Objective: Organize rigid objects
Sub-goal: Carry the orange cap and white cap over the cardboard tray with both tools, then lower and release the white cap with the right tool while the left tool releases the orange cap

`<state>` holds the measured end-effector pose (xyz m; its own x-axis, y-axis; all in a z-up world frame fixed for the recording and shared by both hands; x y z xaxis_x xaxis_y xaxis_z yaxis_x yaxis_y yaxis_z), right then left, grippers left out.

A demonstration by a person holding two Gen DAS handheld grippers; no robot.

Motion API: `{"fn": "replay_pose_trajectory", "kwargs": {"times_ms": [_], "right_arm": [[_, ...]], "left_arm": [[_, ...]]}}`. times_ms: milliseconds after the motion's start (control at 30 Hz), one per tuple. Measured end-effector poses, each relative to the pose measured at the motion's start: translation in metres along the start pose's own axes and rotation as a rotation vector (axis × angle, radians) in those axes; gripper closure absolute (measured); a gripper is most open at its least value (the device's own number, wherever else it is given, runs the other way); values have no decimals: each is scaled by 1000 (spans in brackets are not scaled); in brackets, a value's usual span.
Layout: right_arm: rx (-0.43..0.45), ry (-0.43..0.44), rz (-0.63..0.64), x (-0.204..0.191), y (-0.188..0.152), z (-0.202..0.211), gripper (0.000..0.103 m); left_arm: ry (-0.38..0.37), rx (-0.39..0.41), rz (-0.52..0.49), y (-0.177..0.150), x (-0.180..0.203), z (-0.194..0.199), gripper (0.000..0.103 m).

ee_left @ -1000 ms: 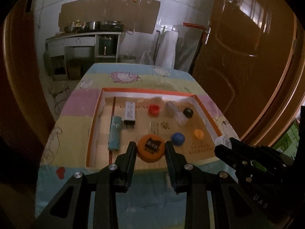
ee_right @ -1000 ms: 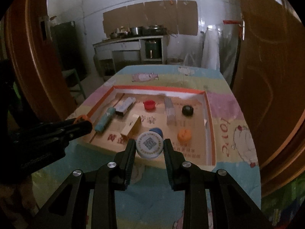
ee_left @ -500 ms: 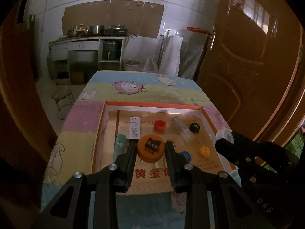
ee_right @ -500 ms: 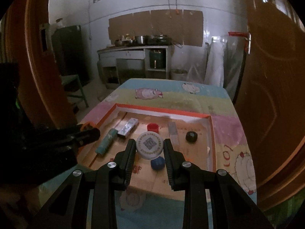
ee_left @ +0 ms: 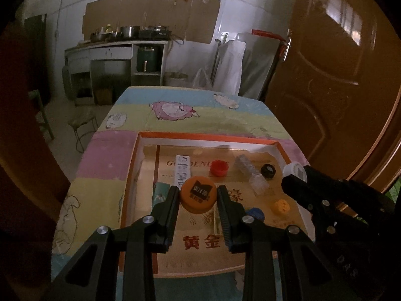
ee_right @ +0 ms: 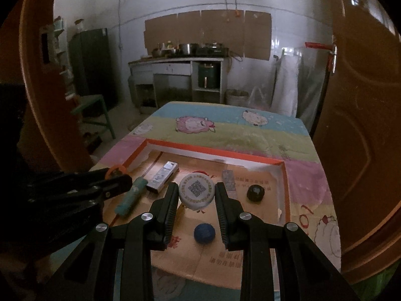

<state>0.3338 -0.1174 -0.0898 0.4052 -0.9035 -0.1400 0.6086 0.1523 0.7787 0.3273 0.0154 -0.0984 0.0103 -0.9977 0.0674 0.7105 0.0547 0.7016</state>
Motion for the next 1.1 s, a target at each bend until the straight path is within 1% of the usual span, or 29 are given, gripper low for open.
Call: {"fn": "replay_pose_trajectory", "kwargs": {"times_ms": [467, 833, 1100], "right_arm": [[-58, 9, -13, 23, 4, -43, 72], [-118, 15, 7, 31, 7, -80, 72], [-191, 36, -17, 36, -5, -107, 73]], "left_arm": [[5, -68, 16, -4, -6, -43, 72], [-18, -127, 11, -14, -6, -67, 72], [-11, -160, -8, -21, -5, -78, 72]]}}
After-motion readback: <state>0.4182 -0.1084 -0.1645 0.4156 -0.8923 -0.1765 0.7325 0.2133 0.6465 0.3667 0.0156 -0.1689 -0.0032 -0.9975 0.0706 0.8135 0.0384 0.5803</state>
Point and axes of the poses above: each gripper's, at about its wrist camera, not at the fingertips, and z roughly against the way its jaws point, x to its right, y to its top, the point moved 2 cm from there along -z, roughly the way its jaws point, and after that the axes turned 9 degrees about y, right-handed, at the moved point
